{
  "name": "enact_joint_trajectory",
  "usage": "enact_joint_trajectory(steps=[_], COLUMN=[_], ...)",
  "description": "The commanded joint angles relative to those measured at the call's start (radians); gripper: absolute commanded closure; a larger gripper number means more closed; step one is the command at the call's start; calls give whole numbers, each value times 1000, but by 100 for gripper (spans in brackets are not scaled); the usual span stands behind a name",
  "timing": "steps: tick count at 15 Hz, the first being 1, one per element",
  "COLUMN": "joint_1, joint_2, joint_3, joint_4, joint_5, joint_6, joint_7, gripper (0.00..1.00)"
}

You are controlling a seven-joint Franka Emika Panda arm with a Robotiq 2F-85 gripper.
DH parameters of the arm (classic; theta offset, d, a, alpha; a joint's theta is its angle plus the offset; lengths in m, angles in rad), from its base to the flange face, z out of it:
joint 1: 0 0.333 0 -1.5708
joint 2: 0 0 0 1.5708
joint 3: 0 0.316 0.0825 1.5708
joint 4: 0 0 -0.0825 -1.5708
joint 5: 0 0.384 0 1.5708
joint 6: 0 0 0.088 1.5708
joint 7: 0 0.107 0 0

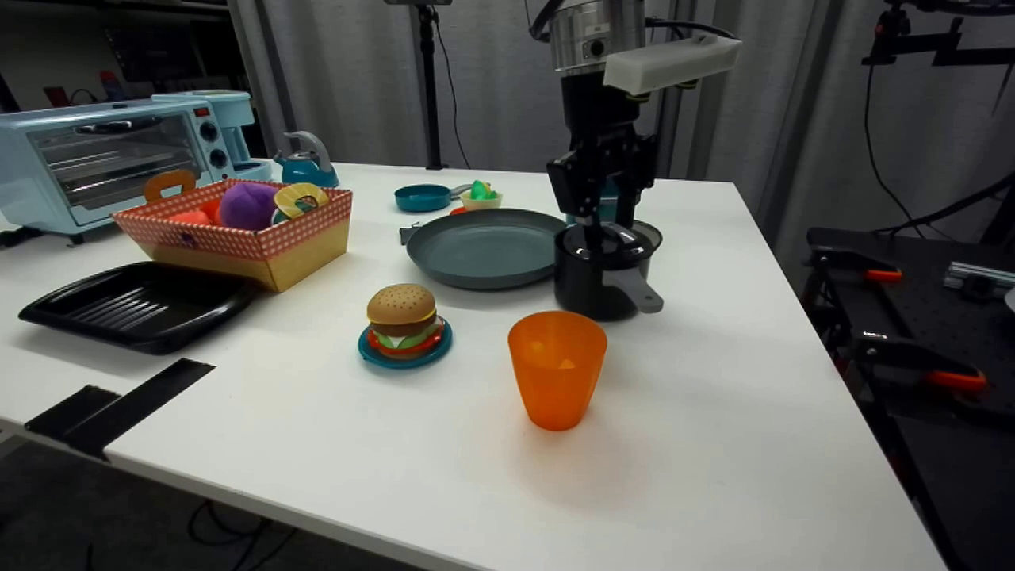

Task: Move the black lid to the blue pot then move it back to the black pot

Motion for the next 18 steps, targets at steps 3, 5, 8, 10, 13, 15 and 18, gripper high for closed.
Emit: enact_joint_trajectory(steps=[3,5,8,10,13,15,18], joint_1=[-2,-2,-3,-2,-1,-1,-1], joint_2=[58,68,77,75,69,68,69], joint_3=[-7,-11,-17,-21,-28,-32,-37], joint_4=[50,57,65,71,78,83,93], joint_5=[56,56,56,53,46,44,43], joint_6=[-24,-26,-33,-43,-55,-59,-72], joint_7=[-61,-66,-68,-67,-60,-58,-54], gripper=[1,0,0,0,0,0,0])
